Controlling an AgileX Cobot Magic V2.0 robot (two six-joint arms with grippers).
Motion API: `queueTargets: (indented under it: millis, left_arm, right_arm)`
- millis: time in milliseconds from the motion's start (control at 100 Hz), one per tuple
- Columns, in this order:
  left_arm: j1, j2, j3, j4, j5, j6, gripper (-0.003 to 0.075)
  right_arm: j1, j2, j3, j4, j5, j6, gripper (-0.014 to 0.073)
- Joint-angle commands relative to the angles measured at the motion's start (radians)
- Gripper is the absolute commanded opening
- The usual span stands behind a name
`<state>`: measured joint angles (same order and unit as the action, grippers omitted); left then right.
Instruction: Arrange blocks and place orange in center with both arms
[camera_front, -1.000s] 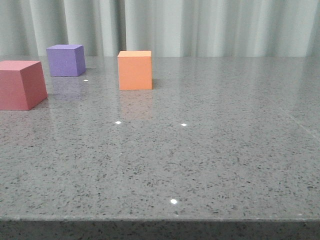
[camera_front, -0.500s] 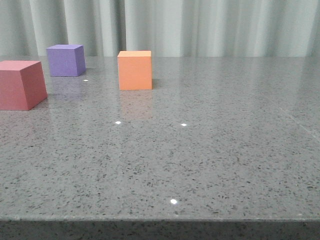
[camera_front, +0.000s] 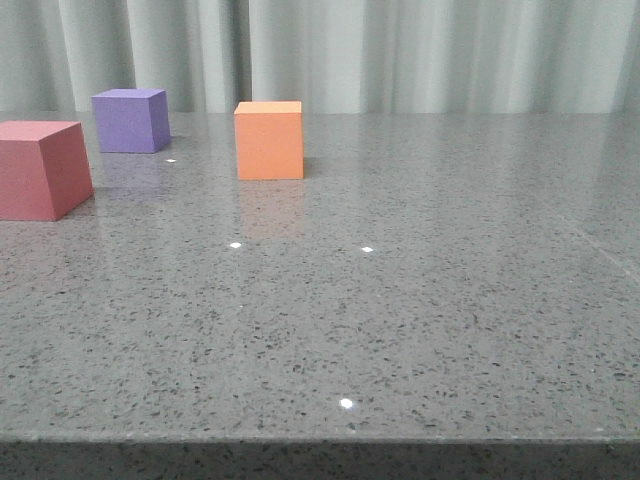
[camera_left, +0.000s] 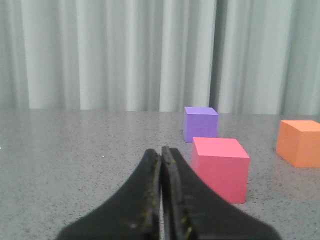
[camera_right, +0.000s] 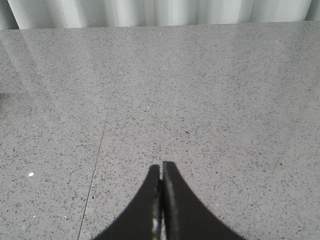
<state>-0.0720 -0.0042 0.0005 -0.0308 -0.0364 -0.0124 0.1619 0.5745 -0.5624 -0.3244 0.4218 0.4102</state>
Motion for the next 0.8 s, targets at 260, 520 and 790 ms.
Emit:
queueTargets:
  millis: [260,520,790]
  left_arm:
    - [0.001,0.177,-0.428,-0.111,0.294,0.002,-0.0020]
    - [0.001,0.458,-0.776,-0.112,0.649,0.002,-0.0020]
    - [0.001,0.684,-0.974,-0.112,0.926,0.002,-0.0020]
  right_arm:
    - [-0.005,-0.002,-0.027,-0.029,-0.077,-0.005,-0.0068]
    - [-0.005,-0.002,-0.027,-0.029,-0.077,-0.005,-0.0068]
    - [-0.005,-0.002,-0.027,-0.029,-0.077,-0.005,-0.0068]
